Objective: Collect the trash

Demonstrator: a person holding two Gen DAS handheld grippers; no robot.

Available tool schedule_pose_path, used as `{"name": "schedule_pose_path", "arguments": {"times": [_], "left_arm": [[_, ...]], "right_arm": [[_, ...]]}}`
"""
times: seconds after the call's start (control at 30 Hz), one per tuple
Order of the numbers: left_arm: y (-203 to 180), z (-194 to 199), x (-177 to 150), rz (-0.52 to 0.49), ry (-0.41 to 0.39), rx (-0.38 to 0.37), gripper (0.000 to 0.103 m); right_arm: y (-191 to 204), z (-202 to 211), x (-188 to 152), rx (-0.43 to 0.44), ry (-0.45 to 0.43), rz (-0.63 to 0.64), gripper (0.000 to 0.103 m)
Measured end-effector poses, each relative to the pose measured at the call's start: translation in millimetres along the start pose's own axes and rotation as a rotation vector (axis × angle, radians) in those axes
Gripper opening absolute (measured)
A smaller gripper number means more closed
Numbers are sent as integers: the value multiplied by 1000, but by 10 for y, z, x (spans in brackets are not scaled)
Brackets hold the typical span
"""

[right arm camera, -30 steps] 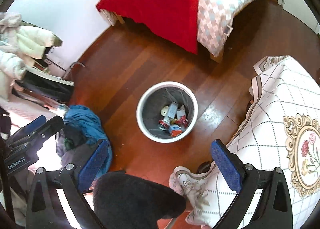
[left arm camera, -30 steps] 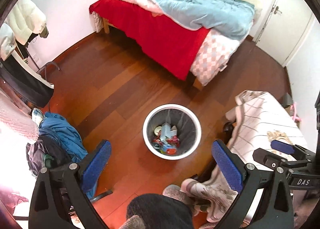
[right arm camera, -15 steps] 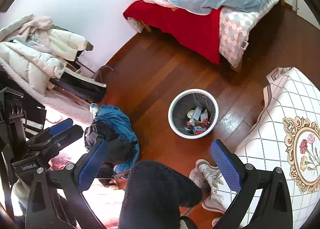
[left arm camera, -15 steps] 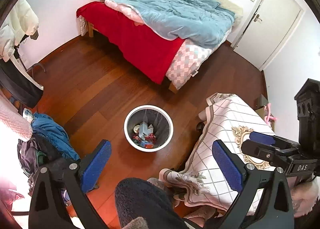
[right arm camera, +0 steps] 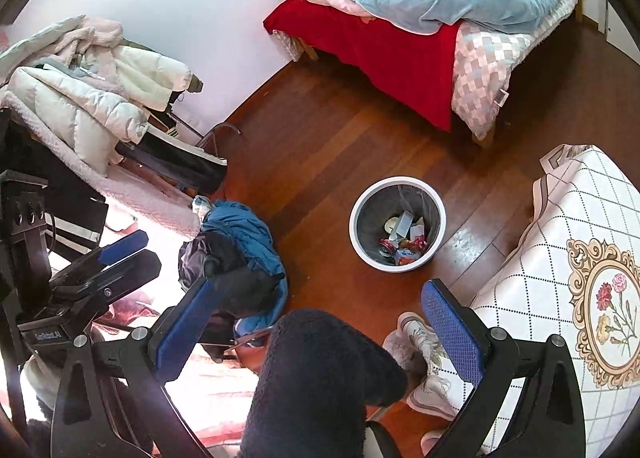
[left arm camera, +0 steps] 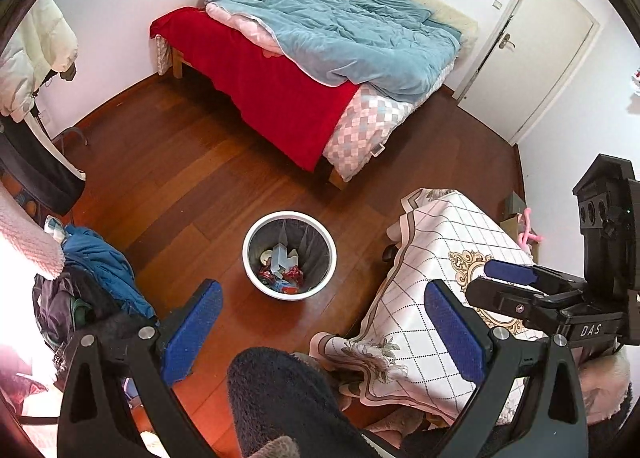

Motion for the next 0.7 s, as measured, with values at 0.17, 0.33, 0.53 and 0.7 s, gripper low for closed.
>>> {"name": "schedule_pose_path", "arguments": {"times": [0.17, 0.33, 0.53, 0.7], "left_arm": [[4, 11, -7, 0, -3, 0, 103], [3, 18, -14, -3, -5, 7, 103], [40, 56, -21, -11, -11, 24, 103], [44, 53, -24, -8, -7, 33, 103]], "right_arm": [[13, 3, -7, -8, 2, 6, 103], [25, 9, 16, -12, 0, 7, 103], [18, -21, 32, -13, 10, 5, 103], [25, -40, 38, -12, 16, 8, 103]]}}
Point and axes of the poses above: each gripper's, at about its wrist camera, not at the fingertips, and z roughly against the way its jaws point, y to its left, x to its top, the point moved 1 cm from there along -z, roughly the way its jaws point, and after that the axes turned 1 degree about z, right-handed, at the moved point
